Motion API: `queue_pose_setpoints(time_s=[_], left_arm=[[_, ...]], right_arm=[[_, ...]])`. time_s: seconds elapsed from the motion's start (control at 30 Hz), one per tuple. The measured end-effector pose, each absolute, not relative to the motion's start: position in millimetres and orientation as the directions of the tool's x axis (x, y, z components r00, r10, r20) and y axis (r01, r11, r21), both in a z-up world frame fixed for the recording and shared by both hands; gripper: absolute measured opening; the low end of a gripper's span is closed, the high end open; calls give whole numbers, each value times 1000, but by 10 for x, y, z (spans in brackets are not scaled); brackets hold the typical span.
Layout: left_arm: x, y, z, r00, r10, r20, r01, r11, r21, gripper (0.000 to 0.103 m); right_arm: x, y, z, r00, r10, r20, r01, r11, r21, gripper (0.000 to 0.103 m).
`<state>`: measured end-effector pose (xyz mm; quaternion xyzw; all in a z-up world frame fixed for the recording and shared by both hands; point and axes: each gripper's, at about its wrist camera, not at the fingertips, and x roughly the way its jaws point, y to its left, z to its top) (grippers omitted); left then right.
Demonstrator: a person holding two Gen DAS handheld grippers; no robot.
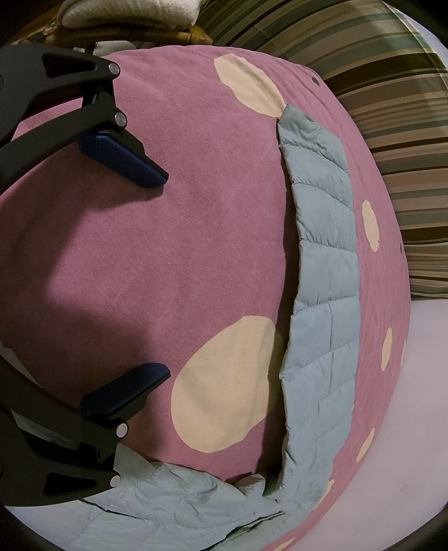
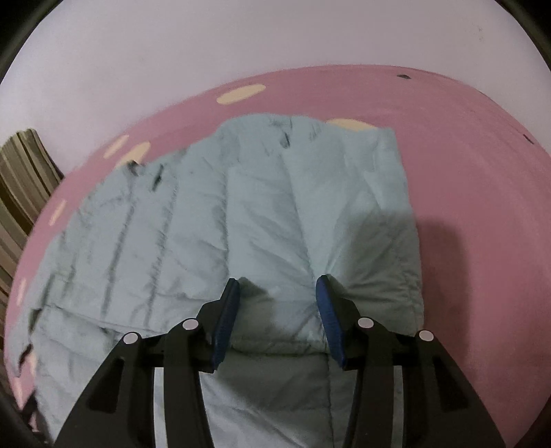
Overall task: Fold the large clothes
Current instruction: 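Lower the sleeve onto the jacket and open the right gripper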
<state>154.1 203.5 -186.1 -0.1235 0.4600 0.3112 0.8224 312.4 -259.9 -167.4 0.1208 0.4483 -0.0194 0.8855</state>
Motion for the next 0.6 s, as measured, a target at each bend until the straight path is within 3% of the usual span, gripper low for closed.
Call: queue_pose_setpoints(time_s=[0.27, 0.37, 0.6], left_arm=[[1543, 2023, -1860, 384, 398, -833, -626, 776, 82, 101], [1535, 2024, -1856, 390, 395, -832, -627, 776, 74, 101], [1440, 2095, -1789, 441, 348, -827, -605, 796, 13, 101]], right_arm=[[3123, -2541, -1801, 605, 34, -795, 136, 980, 146, 50], [3118, -2525, -1785, 613, 61, -788, 111, 980, 163, 63], [3082, -2457, -1778, 616, 48, -787, 104, 984, 141, 64]])
